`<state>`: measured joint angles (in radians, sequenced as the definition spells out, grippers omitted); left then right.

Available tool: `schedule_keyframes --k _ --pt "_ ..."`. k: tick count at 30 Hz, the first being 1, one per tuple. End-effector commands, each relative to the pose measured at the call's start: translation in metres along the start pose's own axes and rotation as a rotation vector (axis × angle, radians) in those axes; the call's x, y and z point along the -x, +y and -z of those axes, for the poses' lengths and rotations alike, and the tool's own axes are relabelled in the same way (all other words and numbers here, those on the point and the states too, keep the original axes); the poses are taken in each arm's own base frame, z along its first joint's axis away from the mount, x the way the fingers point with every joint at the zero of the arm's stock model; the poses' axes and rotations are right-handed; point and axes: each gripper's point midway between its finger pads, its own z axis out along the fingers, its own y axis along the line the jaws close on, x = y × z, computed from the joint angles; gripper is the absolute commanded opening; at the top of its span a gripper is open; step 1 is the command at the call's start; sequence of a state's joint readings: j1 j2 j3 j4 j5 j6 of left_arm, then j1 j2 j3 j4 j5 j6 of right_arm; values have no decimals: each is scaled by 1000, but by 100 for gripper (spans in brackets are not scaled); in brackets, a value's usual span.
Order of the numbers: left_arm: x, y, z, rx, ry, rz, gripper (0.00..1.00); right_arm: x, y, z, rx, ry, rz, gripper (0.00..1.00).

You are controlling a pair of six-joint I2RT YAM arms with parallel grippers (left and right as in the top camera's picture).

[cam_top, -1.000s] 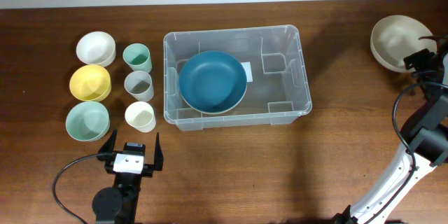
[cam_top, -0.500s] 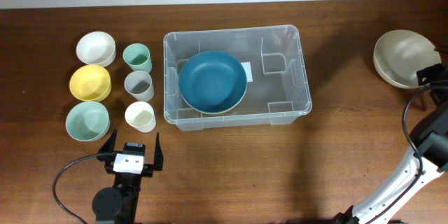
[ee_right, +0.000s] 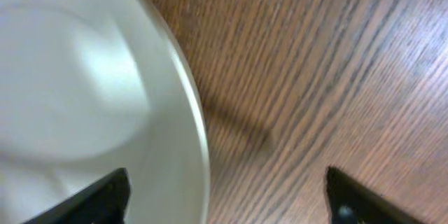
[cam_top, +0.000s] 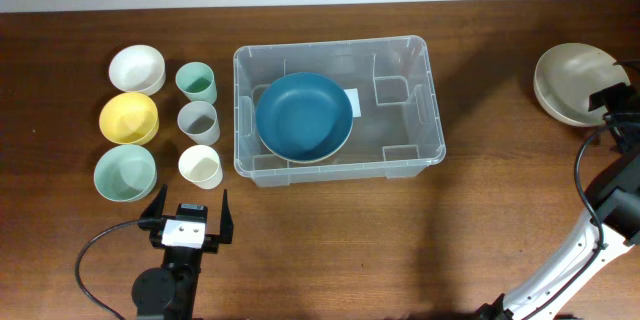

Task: Pack container
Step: 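Grasp the cream bowl rim and lift it with the right gripper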

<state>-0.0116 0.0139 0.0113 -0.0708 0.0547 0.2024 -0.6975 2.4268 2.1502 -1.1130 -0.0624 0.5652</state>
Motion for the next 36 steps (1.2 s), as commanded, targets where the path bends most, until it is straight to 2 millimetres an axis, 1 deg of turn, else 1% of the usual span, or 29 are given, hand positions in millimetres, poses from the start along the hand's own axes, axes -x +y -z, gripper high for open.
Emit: schedule_keyframes --k 1,2,4,12,15,18,20,22,23,24,25,27,28,29,32,35,36 --pt "-1 2 0 8 3 -12 100 -8 4 -13 5 28 20 77" --pt "-1 2 0 8 3 -12 100 -9 6 -13 6 28 25 74" --pt "-1 2 0 8 3 -12 100 -12 10 -16 5 32 34 72" --pt "-1 2 0 8 3 -12 100 -24 23 -39 -2 53 69 70" --pt "-1 2 0 8 3 -12 100 -25 23 -44 -5 58 69 63" --pt "-1 2 0 8 3 -12 100 -24 24 -44 -1 51 70 57" --pt "-1 2 0 8 3 -12 100 -23 24 -44 0 50 70 51" --pt "-1 2 0 8 3 -12 100 -23 24 -44 0 50 70 40" --pt "-1 2 0 8 3 -12 100 -23 24 -44 0 49 70 36" --pt "-1 2 0 8 3 -12 100 -23 24 -44 -1 48 70 30" --pt "-1 2 0 8 3 -12 100 -22 23 -44 -3 46 70 21" --pt "-1 2 0 8 3 -12 100 -22 23 -43 -5 44 70 12" --pt "-1 2 0 8 3 -12 100 -21 24 -42 -3 42 71 7" --pt "-1 2 0 8 3 -12 100 -20 25 -40 -1 39 71 4" --pt "-1 2 0 8 3 -12 100 -14 30 -25 11 21 72 4" --pt "-1 2 0 8 3 -12 100 -3 42 4 48 -20 85 4" --pt "-1 2 0 8 3 -12 100 0 49 17 80 -31 109 4"
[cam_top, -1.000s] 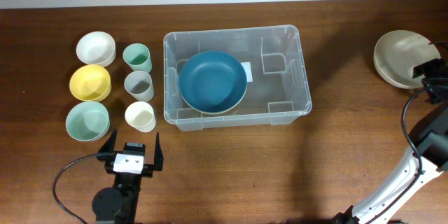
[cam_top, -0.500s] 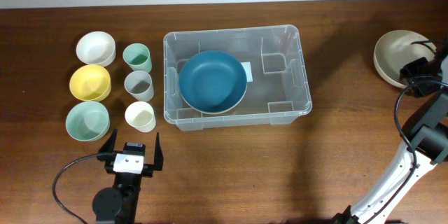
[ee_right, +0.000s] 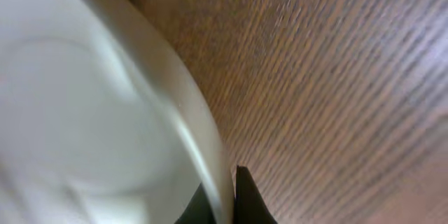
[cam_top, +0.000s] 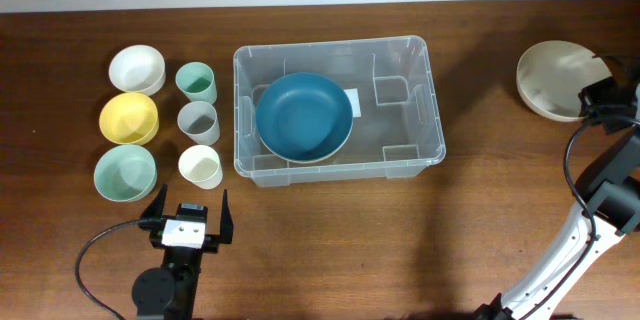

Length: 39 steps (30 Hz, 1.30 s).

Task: Pack container
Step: 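Grasp the cream bowl rim and lift it with the right gripper, then carry the cream bowl over the container and lower it onto the plate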

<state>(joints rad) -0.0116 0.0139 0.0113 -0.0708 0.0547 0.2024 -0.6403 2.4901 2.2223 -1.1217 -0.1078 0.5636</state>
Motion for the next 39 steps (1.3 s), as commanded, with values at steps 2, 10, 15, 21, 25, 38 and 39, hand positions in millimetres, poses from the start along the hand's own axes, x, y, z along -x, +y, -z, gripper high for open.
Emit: schedule_keyframes --k 2,10,15,21,25,38,39 --pt "-1 2 0 8 3 -12 100 16 30 53 101 -72 91 4" --pt "-1 2 0 8 3 -12 100 -31 122 163 611 69 281 4" --pt "-1 2 0 8 3 -12 100 -111 162 231 825 205 486 4" --pt "-1 2 0 8 3 -12 100 -233 214 252 785 279 761 4" --pt "-1 2 0 8 3 -12 100 -292 231 232 640 271 886 4" --pt "-1 2 0 8 3 -12 100 -445 239 202 320 168 1139 4" --pt "-1 2 0 8 3 -12 100 -448 237 199 302 165 1140 4"
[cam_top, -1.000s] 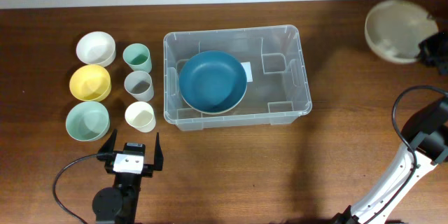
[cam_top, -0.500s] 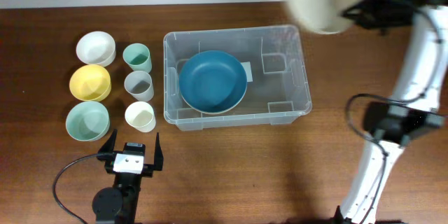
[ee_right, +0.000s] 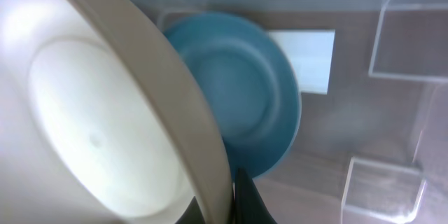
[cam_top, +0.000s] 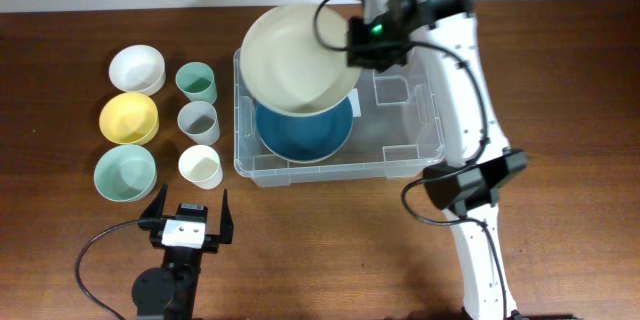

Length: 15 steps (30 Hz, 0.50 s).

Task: Pack container
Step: 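Carry the cream bowl over the container and lower it onto the plate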

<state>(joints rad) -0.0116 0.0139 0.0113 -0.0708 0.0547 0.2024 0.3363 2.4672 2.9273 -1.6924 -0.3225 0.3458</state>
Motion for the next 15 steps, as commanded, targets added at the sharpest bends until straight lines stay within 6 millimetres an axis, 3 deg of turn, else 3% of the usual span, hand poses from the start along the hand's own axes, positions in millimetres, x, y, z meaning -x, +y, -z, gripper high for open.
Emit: schedule_keyframes --k 1,15 --pt "-1 2 0 8 3 -12 100 -6 -5 3 -127 -28 -45 4" --pt "-1 2 0 8 3 -12 100 -27 -32 -64 -171 148 -98 4"
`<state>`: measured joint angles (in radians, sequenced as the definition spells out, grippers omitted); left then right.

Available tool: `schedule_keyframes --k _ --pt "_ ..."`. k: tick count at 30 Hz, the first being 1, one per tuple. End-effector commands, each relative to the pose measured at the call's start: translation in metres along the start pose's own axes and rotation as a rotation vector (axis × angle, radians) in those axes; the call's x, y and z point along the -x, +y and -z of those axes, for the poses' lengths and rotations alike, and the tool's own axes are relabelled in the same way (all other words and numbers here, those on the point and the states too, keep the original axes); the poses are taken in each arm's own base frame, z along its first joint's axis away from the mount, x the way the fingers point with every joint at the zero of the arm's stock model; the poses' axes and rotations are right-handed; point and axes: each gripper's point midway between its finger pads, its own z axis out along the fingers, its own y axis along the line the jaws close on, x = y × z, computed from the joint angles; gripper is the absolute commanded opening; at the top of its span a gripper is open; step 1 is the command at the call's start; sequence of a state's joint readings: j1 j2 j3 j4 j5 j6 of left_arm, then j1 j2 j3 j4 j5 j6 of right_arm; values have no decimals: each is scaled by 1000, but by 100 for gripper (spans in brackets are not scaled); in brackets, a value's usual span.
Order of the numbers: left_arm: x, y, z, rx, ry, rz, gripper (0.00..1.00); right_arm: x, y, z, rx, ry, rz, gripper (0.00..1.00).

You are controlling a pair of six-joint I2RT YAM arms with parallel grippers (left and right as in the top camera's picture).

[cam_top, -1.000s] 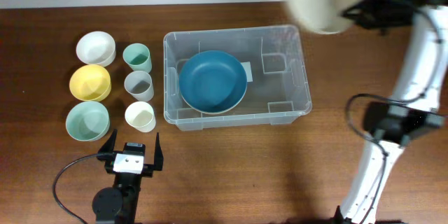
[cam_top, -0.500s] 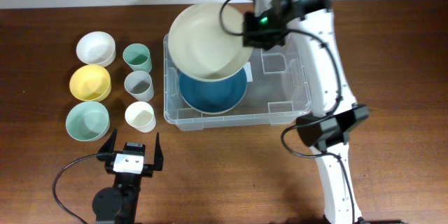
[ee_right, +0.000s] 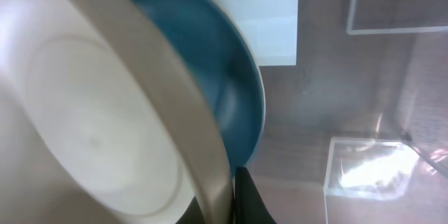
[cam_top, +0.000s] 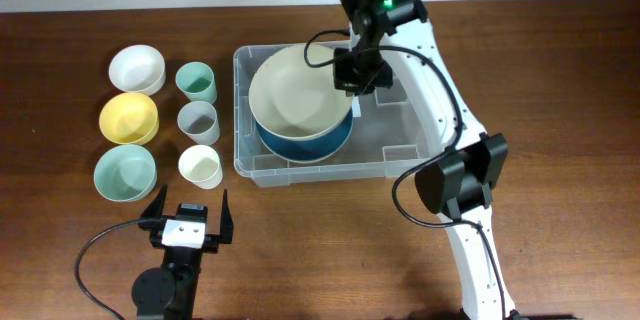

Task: Pack container
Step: 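Carry the cream bowl over the container and lower it onto the plate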

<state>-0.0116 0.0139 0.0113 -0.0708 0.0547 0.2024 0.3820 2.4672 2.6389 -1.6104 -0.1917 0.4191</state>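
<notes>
A clear plastic container (cam_top: 425, 110) stands mid-table with a blue bowl (cam_top: 335, 138) inside it. My right gripper (cam_top: 352, 72) is shut on the rim of a cream bowl (cam_top: 295, 95), holding it low over the blue bowl inside the container. In the right wrist view the cream bowl (ee_right: 91, 126) fills the left side, its rim pinched between my fingers (ee_right: 243, 199), with the blue bowl (ee_right: 234, 98) just behind it. My left gripper (cam_top: 188, 215) rests open near the front edge, with nothing between its fingers.
Left of the container stand a white bowl (cam_top: 136, 68), a yellow bowl (cam_top: 129, 118), a pale green bowl (cam_top: 125, 173), a green cup (cam_top: 197, 82), a grey cup (cam_top: 198, 121) and a cream cup (cam_top: 200, 166). The container has small dividers (cam_top: 390, 90) on its right side.
My right gripper has lowered the cream bowl from above the container's back left rim to just over the blue bowl inside it. The left arm has not moved.
The cream bowl lay at the far right of the table with my right gripper open at its rim. Then the gripper was shut on the rim. It then held the bowl over the container, and now low inside it over the blue bowl.
</notes>
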Motion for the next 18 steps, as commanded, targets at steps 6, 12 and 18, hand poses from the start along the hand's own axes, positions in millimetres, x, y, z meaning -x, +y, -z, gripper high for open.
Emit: schedule_keyframes --k 6,12,18 --pt "-1 2 0 8 3 -12 100 -1 -11 -23 49 54 -49 4" --pt "-1 2 0 8 3 -12 100 -4 -9 -30 72 74 -43 4" --pt "-1 2 0 8 3 -12 100 -3 6 -29 158 83 -21 3"
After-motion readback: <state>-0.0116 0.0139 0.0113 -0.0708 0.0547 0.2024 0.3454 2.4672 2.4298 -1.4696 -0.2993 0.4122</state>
